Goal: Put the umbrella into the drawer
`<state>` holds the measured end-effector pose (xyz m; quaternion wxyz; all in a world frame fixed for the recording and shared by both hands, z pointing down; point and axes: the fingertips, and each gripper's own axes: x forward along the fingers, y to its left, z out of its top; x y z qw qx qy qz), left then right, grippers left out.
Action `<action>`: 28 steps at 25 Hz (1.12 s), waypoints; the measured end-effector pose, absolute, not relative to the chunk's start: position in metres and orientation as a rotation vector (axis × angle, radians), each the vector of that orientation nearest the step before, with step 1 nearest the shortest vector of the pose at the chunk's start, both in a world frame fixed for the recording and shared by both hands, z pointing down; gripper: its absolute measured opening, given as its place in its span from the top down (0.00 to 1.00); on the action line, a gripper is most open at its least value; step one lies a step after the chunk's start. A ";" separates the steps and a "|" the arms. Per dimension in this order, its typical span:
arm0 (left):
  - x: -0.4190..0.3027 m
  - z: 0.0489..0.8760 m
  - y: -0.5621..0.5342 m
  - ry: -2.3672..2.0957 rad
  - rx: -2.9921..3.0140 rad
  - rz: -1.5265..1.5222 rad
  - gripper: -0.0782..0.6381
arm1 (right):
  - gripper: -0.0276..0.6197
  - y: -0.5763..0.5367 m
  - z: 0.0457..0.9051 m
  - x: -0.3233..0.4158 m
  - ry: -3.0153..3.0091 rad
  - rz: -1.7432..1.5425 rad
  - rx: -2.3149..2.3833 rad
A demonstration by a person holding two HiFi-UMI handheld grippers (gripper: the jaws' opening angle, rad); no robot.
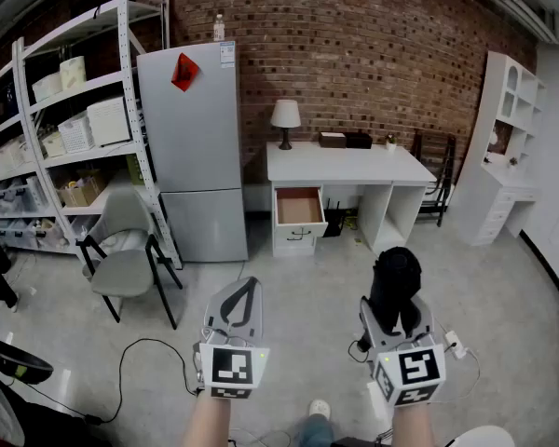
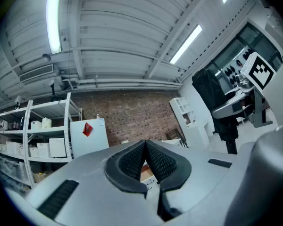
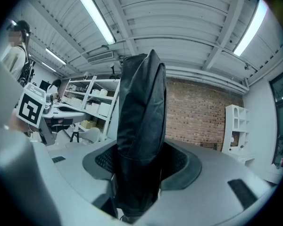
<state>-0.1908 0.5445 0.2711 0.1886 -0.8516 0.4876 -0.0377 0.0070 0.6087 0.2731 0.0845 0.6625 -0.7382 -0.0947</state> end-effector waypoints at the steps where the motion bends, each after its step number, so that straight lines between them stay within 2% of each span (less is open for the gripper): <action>1: -0.191 0.270 0.545 1.372 -2.396 -0.100 0.89 | 0.60 0.608 0.274 0.008 -2.196 -0.282 1.977; 16: -0.197 0.283 0.518 1.402 -2.420 -0.100 0.89 | 0.59 0.586 0.284 0.007 -2.168 -0.295 1.935; 28: -0.154 0.267 0.409 1.429 -2.365 -0.120 0.89 | 0.59 0.466 0.277 0.047 -2.228 -0.288 1.913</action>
